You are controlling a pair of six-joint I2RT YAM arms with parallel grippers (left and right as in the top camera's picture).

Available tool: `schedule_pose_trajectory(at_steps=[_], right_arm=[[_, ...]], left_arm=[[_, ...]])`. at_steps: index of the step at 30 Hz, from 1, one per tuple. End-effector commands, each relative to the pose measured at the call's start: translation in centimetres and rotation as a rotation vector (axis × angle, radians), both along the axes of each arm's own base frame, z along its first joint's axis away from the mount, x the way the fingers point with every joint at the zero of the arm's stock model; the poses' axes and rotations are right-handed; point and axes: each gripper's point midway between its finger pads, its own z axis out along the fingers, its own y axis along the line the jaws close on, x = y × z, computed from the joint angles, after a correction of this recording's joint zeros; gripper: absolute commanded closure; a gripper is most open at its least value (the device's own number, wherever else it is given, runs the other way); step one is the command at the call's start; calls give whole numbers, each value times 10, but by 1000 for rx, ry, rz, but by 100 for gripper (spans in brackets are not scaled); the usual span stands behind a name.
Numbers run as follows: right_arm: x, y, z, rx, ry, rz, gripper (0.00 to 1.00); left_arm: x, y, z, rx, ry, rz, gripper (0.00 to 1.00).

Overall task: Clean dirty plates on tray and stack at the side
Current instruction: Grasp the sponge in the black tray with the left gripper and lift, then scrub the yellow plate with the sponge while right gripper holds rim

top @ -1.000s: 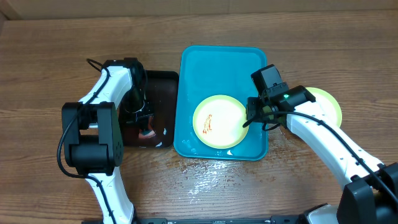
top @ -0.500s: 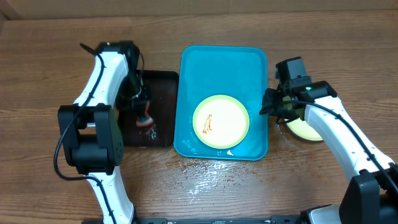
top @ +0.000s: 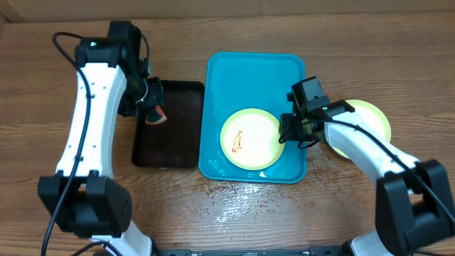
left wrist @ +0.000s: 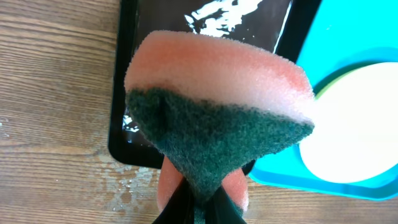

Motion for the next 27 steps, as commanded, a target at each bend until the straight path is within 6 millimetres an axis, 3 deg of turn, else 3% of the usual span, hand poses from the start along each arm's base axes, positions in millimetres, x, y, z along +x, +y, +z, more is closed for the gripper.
schedule_pose_trajectory(at_steps=[1, 3, 4, 7, 14, 20, 27], right_arm=[[-10, -2, -28, -17, 72, 12, 62], [-13, 3, -34, 9, 101, 21, 75], [-16, 7, -35, 30, 116, 27, 89], [-17, 7, -35, 32, 121, 29, 96], [-19, 7, -35, 34, 132, 7, 96], [-18, 8, -35, 35, 129, 9, 96], [-18, 8, -35, 35, 128, 9, 96]], left_arm=[[1, -5, 21, -4, -71, -47, 96], [1, -9, 21, -20, -69, -53, 96], [1, -16, 20, -35, -69, -67, 96], [3, -27, 20, -26, -82, -102, 96], [16, -40, 22, 33, -141, -89, 96], [19, -66, 17, -37, -137, -84, 96], [18, -159, -16, -218, -68, -223, 96]])
